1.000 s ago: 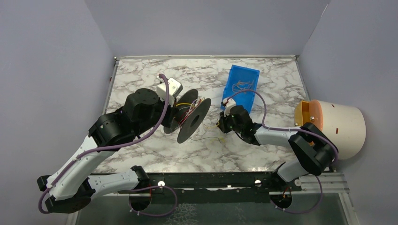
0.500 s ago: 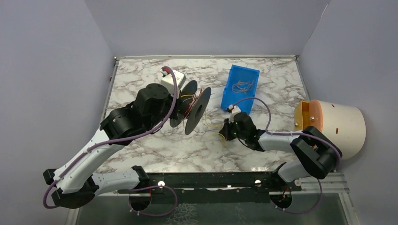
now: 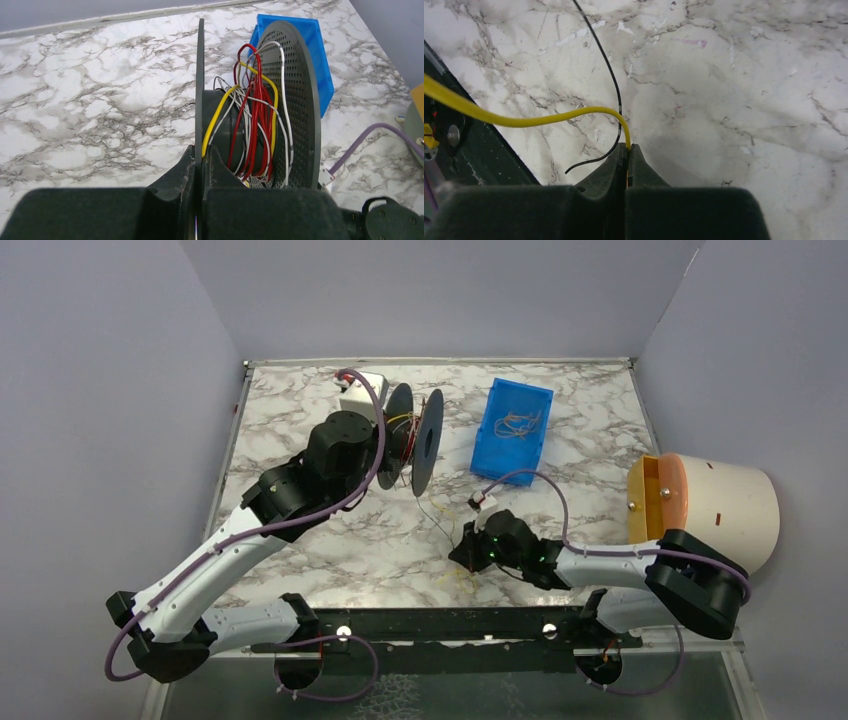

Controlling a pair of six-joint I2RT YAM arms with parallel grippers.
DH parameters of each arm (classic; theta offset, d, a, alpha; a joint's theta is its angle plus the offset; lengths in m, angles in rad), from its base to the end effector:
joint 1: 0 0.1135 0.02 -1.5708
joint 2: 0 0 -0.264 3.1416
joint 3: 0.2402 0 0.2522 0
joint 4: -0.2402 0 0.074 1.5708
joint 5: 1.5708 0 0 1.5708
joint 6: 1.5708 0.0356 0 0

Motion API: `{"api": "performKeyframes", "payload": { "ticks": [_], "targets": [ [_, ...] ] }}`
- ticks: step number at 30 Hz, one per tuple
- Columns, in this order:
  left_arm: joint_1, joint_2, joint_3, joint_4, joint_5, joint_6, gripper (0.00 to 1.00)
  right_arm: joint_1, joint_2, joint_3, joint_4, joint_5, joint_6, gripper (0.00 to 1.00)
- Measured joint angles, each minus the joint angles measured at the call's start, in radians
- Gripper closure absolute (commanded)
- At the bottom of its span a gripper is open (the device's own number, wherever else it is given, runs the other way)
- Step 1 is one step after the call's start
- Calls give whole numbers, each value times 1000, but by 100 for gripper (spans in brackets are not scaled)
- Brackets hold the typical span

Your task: Wrap the cables

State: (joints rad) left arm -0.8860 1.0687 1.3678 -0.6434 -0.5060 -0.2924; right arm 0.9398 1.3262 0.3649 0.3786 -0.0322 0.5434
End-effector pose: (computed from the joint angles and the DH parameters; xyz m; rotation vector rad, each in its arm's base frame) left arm 0.1451 -0.1504 0.4389 0.2195 1.8706 -0.3264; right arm 0.1389 0.1920 0.1428 -0.4706 2.2425 0.8608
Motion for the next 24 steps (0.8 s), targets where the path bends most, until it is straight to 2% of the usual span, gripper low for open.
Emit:
{"api": "performKeyframes", "payload": {
  "ticks": [7, 14, 24],
  "targets": [
    [53, 18, -67, 103, -2, -46, 100, 184, -15, 23, -73, 105, 48, 99],
    [67, 68, -121, 186, -66, -50, 100, 387, -25, 106, -176, 230, 87, 99],
    [80, 136, -220, 239, -145, -31, 100, 613, -63, 370, -436, 447, 95, 99]
  ]
}}
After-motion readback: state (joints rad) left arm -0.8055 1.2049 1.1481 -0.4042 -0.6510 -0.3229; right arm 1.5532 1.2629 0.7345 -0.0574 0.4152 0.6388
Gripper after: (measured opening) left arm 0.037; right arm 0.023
